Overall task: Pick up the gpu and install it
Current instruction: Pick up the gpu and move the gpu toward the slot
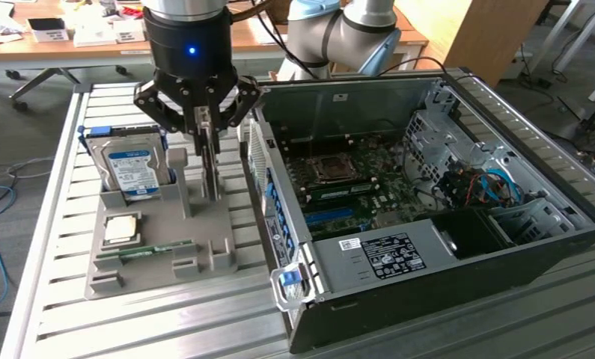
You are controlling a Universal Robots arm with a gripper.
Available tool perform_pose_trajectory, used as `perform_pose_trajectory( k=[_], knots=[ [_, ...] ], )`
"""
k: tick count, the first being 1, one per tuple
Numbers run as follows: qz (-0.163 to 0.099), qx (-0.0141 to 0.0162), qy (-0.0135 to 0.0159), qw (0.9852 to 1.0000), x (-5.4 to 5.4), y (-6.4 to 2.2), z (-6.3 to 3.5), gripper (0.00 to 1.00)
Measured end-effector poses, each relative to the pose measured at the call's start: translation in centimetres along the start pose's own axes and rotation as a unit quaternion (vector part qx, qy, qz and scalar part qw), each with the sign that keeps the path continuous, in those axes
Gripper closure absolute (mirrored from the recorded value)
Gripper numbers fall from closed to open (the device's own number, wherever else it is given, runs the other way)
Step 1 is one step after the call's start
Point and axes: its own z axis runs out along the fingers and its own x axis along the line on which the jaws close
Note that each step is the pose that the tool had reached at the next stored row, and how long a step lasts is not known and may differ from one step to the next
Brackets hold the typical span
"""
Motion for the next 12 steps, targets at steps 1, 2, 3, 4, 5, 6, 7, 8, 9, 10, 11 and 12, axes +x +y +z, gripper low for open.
perform_pose_trajectory(
  k=[1, 2, 3, 4, 5, 6, 7, 8, 9, 10, 11, 12],
  knots=[
    [0.000, 0.0000, 0.0000, 1.0000, -0.01, 0.01, -0.18, 0.73],
    [0.000, 0.0000, 0.0000, 1.0000, -0.01, 0.02, -0.39, 0.73],
    [0.000, -0.0001, 0.0000, 1.0000, -0.01, 0.02, -0.58, 0.73],
    [0.000, 0.0000, 0.0000, 1.0000, -0.02, 0.03, -0.76, 0.73],
    [0.000, 0.0000, 0.0000, 1.0000, -0.03, 0.04, -0.91, 0.73],
    [0.000, 0.0000, 0.0000, 1.0000, -0.03, 0.05, -1.04, 0.73],
    [0.000, -0.0001, -0.0001, 1.0000, -0.03, 0.05, -1.12, 0.73],
    [0.000, -0.0001, -0.0001, 1.0000, -0.03, 0.05, -1.15, 0.73],
    [0.000, -0.0001, -0.0001, 1.0000, -0.03, 0.05, -1.15, 0.73],
    [0.000, -0.0001, -0.0001, 1.0000, -0.03, 0.05, -1.16, 0.73],
    [0.000, 0.0000, 0.0000, 1.0000, -0.03, 0.05, -1.17, 0.73],
    [0.000, 0.0000, 0.0000, 1.0000, -0.03, 0.05, -1.17, 0.73]
  ],
)
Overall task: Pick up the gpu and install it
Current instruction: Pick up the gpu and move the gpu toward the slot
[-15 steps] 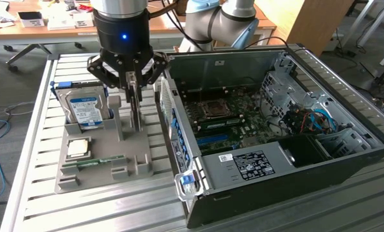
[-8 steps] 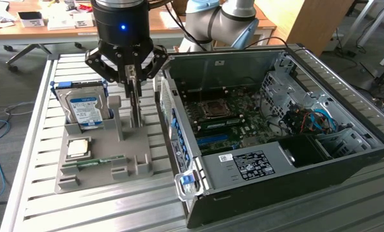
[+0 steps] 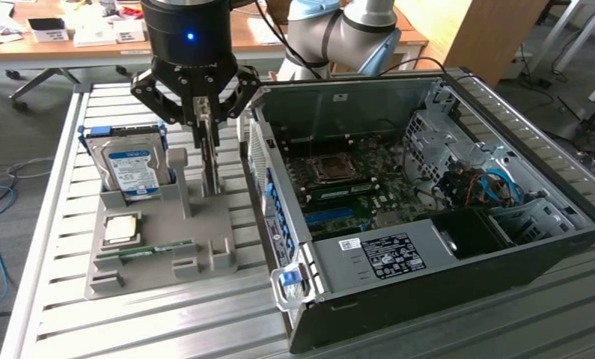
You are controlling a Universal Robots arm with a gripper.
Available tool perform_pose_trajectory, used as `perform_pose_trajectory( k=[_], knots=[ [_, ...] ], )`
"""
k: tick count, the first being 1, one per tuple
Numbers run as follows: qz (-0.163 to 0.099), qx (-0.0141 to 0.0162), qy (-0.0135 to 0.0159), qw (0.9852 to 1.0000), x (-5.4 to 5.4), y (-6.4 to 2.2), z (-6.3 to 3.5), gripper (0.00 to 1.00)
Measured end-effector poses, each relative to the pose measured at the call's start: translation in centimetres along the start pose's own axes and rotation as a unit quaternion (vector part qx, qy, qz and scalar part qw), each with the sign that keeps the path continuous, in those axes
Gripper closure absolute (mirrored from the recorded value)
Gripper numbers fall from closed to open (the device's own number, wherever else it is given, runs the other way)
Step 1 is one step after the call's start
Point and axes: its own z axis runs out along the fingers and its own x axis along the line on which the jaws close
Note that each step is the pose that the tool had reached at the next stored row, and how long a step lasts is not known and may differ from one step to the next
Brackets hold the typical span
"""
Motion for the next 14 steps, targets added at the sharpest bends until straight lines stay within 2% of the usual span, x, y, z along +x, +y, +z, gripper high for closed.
perform_pose_trajectory(
  k=[4, 14],
  knots=[
    [0.000, 0.0001, 0.0001, 1.0000, 0.00, 0.00, -0.05, 0.73],
    [0.000, 0.0000, 0.0000, 1.0000, -0.02, 0.04, -0.99, 0.73]
  ],
)
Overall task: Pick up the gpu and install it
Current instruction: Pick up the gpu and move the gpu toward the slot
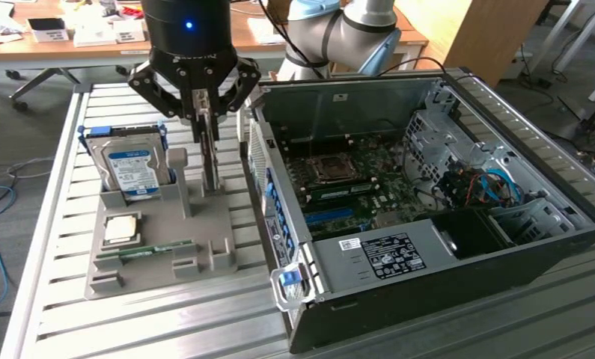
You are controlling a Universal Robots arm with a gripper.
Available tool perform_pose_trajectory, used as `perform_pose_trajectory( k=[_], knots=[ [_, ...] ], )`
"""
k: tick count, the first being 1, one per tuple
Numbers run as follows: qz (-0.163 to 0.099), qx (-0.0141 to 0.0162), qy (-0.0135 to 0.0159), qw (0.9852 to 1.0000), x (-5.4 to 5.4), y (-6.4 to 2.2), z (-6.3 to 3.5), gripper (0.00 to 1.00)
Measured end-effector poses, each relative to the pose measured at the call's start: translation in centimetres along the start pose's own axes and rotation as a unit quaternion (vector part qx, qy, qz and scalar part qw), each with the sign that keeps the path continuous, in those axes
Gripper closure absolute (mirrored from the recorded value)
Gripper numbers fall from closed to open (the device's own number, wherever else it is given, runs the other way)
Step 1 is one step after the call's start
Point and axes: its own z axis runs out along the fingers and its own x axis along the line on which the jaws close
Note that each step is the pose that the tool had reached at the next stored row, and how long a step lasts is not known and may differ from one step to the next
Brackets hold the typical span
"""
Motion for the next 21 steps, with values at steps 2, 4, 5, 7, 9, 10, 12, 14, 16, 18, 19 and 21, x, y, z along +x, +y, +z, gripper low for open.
perform_pose_trajectory(
  k=[2, 4, 5, 7, 9, 10, 12, 14, 16, 18, 19, 21],
  knots=[
    [0.000, 0.0000, 0.0000, 1.0000, 0.0, 0.01, -0.23, 0.73],
    [0.000, 0.0000, 0.0000, 1.0000, 0.0, 0.02, -0.46, 0.73],
    [0.000, 0.0000, 0.0000, 1.0000, 0.0, 0.02, -0.56, 0.73],
    [0.000, -0.0001, -0.0001, 1.0000, 0.0, 0.03, -0.61, 0.73],
    [0.000, 0.0000, 0.0000, 1.0000, 0.0, 0.03, -0.63, 0.73],
    [0.000, 0.0000, 0.0000, 1.0000, 0.0, 0.03, -0.63, 0.73],
    [0.000, 0.0000, 0.0000, 1.0000, 0.0, 0.03, -0.63, 0.73],
    [0.000, 0.0000, 0.0001, 1.0000, 0.0, 0.03, -0.69, 0.73],
    [0.000, 0.0000, 0.0000, 1.0000, 0.0, 0.03, -0.80, 0.73],
    [0.000, 0.0000, 0.0000, 1.0000, 0.0, 0.04, -0.96, 0.73],
    [0.000, 0.0000, 0.0000, 1.0000, 0.0, 0.04, -1.04, 0.73],
    [0.000, 0.0000, 0.0000, 1.0000, 0.0, 0.05, -1.20, 0.73]
  ],
)
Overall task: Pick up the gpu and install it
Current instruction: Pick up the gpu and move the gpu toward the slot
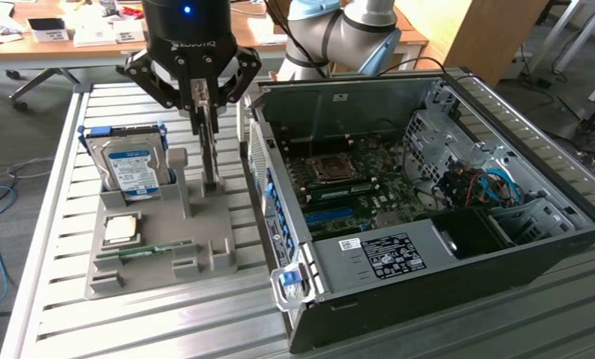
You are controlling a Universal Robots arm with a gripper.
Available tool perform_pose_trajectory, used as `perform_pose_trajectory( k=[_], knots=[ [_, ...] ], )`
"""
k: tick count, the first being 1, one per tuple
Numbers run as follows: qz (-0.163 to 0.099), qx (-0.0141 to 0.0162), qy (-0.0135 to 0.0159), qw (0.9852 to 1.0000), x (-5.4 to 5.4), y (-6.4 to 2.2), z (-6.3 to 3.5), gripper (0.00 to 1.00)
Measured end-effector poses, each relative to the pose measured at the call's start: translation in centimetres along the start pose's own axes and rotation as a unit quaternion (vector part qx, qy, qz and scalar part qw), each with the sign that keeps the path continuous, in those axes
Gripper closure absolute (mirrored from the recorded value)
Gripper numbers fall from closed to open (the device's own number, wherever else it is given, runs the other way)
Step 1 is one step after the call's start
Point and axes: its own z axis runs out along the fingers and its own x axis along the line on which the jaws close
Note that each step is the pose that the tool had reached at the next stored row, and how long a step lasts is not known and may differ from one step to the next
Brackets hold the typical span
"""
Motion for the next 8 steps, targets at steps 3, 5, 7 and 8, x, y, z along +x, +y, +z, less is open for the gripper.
perform_pose_trajectory(
  k=[3, 5, 7, 8],
  knots=[
    [0.000, 0.0000, 0.0000, 1.0000, 0.00, 0.01, -0.28, 0.73],
    [0.000, 0.0000, 0.0000, 1.0000, -0.01, 0.02, -0.47, 0.73],
    [0.000, 0.0000, 0.0000, 1.0000, -0.01, 0.03, -0.65, 0.73],
    [0.000, 0.0000, 0.0000, 1.0000, -0.01, 0.03, -0.73, 0.73]
  ],
)
